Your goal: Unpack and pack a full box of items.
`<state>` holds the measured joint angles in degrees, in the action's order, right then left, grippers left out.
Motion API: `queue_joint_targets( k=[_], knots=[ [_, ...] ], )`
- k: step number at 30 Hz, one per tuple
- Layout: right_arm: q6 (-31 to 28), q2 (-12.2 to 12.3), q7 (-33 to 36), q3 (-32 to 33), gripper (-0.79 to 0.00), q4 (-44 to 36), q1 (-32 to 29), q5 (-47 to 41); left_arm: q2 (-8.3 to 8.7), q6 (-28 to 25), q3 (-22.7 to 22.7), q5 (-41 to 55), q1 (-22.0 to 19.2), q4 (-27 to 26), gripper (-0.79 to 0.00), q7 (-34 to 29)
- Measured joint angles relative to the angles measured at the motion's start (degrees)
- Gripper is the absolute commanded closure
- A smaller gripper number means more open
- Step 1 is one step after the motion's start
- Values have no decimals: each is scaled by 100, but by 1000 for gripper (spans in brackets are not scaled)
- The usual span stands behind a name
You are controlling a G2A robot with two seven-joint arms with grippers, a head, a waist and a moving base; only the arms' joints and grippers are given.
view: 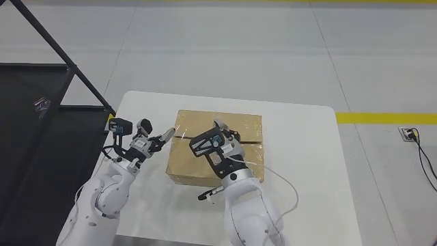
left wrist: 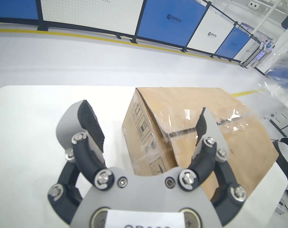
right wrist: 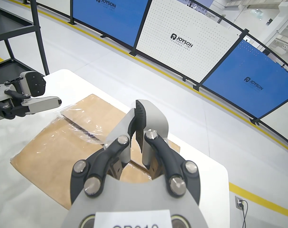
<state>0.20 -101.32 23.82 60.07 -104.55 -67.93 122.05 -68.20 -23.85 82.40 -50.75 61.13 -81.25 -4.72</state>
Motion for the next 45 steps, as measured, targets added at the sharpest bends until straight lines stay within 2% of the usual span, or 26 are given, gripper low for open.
queue_joint_targets(
  k=[6, 12, 29, 45],
  knots=[
    [34, 20, -111, 96, 0, 62, -29, -108, -35, 153, -264, -149, -254, 196, -785, -176],
    [34, 45, -199, 155, 0, 63, -80, -152, -59, 204, -428, -290, -342, 344, -785, -98],
    [-113, 110, -400, 290, 0, 268, -15, -255, -90, 351, -588, -321, -476, 441, -785, -212],
    [-335, 238, -1096, 369, 0, 307, -112, 81, -104, 438, -683, -408, -465, 465, -785, -283]
  ],
)
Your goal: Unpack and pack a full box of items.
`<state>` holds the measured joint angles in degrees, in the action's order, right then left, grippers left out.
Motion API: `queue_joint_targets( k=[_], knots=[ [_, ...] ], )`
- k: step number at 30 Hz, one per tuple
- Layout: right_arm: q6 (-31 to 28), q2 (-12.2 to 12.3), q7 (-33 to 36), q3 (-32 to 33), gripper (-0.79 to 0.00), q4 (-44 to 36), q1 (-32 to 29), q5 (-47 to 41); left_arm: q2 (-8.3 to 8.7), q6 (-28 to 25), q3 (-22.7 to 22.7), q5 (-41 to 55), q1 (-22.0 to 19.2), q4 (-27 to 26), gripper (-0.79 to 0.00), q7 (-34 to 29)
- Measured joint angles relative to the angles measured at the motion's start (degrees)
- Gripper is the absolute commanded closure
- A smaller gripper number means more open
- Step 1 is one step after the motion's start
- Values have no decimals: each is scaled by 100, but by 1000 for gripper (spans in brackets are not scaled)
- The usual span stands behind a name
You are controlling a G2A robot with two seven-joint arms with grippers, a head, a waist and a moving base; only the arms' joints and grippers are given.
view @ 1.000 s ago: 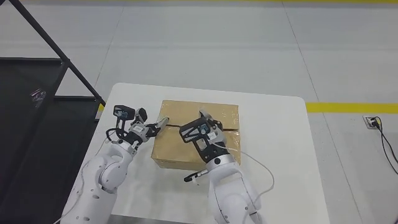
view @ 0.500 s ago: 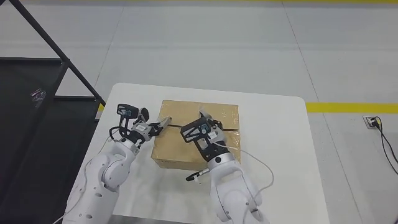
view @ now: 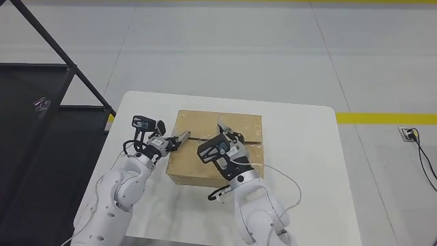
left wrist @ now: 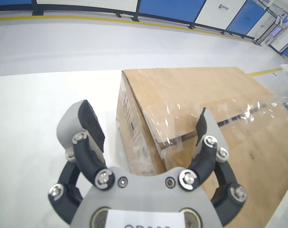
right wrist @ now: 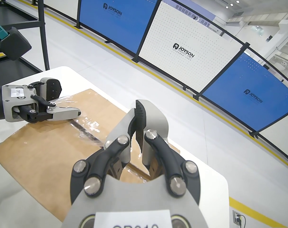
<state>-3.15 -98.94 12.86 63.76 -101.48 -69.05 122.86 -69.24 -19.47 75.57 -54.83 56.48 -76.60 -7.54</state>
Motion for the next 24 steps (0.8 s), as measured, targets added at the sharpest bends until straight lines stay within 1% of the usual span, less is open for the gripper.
queue_joint_targets(
  k=[3, 7, 15, 24],
  knots=[
    [-19, 24, -97, -35, 0, -54, -36, 128, 0, 12, -4, -11, 6, -13, -785, -10],
    [-86, 41, -5, -51, 0, -62, 18, 238, -5, 25, -35, -30, 22, -64, -785, -23],
    [-297, 83, 47, 76, 0, 173, 182, 182, -19, 53, -116, -71, 36, -126, -785, -52],
    [-345, 145, 46, 215, 0, 152, 110, 172, -53, 93, -298, -166, -28, -148, -785, -134]
  ],
)
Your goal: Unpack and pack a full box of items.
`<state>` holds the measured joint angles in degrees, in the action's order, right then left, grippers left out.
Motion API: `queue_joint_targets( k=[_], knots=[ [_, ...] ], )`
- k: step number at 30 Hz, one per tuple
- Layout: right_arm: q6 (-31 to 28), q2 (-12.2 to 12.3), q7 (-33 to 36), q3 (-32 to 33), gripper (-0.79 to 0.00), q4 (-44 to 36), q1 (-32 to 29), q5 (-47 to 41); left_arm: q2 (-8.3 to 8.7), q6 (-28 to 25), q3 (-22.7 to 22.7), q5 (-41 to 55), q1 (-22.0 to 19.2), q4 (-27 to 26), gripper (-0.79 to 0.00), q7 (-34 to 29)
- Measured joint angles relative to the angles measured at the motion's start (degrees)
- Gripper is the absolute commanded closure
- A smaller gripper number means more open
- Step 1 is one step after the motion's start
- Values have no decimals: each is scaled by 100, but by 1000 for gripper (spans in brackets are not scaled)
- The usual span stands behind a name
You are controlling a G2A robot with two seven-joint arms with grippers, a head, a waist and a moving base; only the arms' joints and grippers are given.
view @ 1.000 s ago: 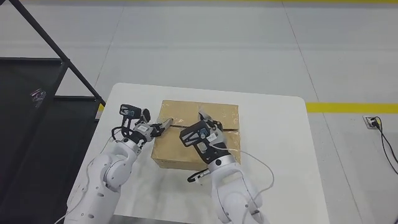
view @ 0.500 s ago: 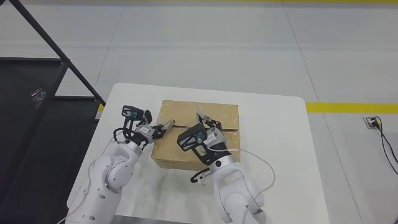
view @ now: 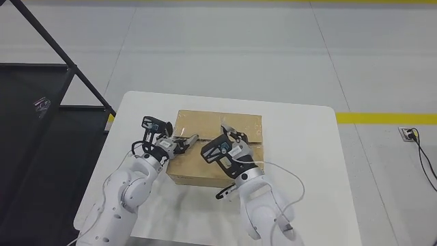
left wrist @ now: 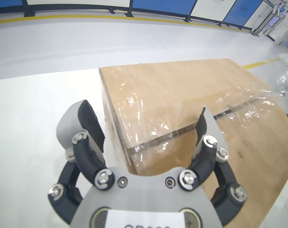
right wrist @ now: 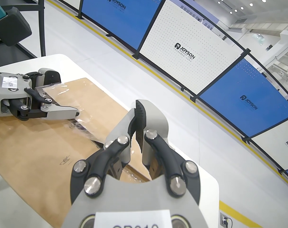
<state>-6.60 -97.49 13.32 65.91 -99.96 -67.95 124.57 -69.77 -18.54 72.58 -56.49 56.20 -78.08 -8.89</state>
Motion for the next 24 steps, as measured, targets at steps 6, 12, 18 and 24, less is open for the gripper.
queue_joint_targets(
  k=[6, 12, 18, 24],
  knots=[
    [-53, 34, 31, 44, 0, 65, 7, -2, -23, 48, -81, -25, -63, 73, -785, -1],
    [-32, 52, 82, 68, -126, 155, 43, -118, -34, 61, -107, -40, -90, 117, -785, -11],
    [61, 72, 137, 87, -240, 122, 18, -168, -40, 55, -114, -46, -99, 144, -785, -25],
    [237, 87, 242, 71, -252, 97, -33, -148, -48, 39, -125, -29, -111, 172, -785, -30]
  ],
)
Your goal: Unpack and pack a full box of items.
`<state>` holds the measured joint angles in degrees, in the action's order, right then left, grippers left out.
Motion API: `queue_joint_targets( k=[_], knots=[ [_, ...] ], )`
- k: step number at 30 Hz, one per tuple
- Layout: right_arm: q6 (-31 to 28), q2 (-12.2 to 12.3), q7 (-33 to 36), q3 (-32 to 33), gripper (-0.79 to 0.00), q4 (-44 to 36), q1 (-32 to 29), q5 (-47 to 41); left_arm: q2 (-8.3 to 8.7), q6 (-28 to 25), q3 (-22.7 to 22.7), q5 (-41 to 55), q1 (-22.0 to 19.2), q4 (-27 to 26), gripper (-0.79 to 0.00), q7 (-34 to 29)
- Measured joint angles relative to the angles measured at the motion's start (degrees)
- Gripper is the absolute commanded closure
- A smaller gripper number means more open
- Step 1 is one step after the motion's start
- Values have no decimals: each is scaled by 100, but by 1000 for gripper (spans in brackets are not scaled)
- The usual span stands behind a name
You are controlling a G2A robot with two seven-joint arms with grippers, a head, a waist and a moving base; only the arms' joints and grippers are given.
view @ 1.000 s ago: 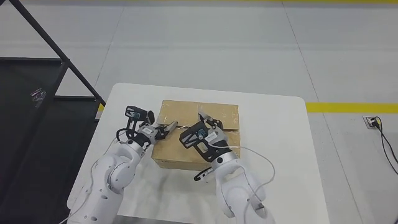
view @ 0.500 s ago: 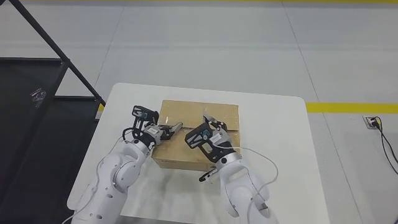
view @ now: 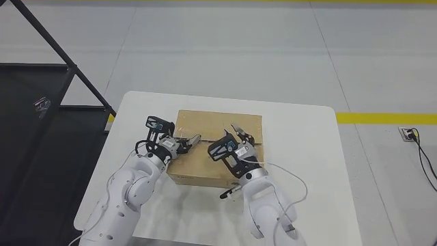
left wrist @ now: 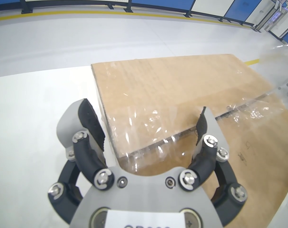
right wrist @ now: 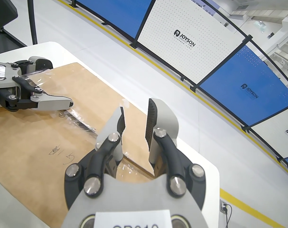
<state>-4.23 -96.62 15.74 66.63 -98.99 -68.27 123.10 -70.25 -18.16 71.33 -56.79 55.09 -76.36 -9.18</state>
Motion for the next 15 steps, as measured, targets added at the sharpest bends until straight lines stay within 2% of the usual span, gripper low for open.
queue_joint_targets(
  k=[7, 15],
  knots=[
    [336, 1, 165, -21, -237, -63, -82, -30, -6, -13, 2, 16, -4, 18, -785, -3],
    [606, 5, 250, -22, -302, -68, -170, -156, -8, -30, 7, -5, 16, 30, -785, 1]
  ],
)
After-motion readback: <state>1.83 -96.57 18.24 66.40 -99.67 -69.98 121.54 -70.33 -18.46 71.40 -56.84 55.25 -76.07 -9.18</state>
